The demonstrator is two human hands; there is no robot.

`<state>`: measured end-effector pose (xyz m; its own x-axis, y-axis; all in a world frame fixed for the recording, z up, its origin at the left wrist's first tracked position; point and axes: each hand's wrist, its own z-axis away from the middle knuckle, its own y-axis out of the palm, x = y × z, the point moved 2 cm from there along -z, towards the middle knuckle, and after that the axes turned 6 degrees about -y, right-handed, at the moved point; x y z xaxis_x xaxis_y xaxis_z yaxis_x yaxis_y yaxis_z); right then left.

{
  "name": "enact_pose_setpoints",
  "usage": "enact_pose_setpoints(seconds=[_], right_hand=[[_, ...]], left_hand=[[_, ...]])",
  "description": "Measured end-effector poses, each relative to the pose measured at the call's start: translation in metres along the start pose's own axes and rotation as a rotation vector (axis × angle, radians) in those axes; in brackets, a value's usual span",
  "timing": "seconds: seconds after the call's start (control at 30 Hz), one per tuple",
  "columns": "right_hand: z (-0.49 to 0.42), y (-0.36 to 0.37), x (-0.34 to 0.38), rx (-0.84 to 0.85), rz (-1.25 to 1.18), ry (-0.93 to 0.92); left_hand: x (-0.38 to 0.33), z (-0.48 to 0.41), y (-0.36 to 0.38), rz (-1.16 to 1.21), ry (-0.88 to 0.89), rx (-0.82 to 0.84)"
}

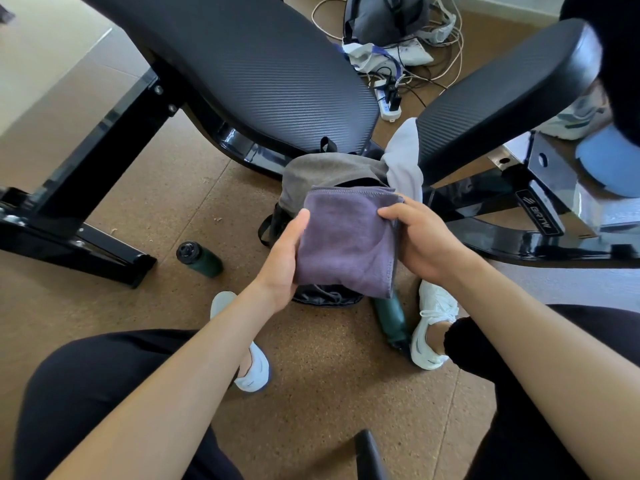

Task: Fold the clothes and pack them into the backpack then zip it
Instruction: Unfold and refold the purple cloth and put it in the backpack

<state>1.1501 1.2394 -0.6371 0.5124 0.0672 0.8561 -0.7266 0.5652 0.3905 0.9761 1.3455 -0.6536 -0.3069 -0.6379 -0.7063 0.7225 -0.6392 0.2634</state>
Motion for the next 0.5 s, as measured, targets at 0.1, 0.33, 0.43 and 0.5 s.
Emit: enact_pose_setpoints(seconds=[0.1,0.33,0.43,0.5], right_hand=[[-0.005,-0.007,-0.007,-0.123,0.104,0.011],[-0.003,-0.016,-0.015,-0.203,0.406,-0.02],[-0.002,-0.015,-0.019,-0.274,0.5,-0.024],[-0.001,-0.011,-0.021,-0.292,0.519,-0.003]], left_hand=[[0.001,-0.003,0.003,-0.138,0.008,0.03],[0.001,-0.008,-0.009,-0.594,0.247,-0.089],[-0.001,-0.007,-0.008,-0.847,0.421,-0.298],[0.001,-0.002,-0.004,-0.979,0.578,-0.412]])
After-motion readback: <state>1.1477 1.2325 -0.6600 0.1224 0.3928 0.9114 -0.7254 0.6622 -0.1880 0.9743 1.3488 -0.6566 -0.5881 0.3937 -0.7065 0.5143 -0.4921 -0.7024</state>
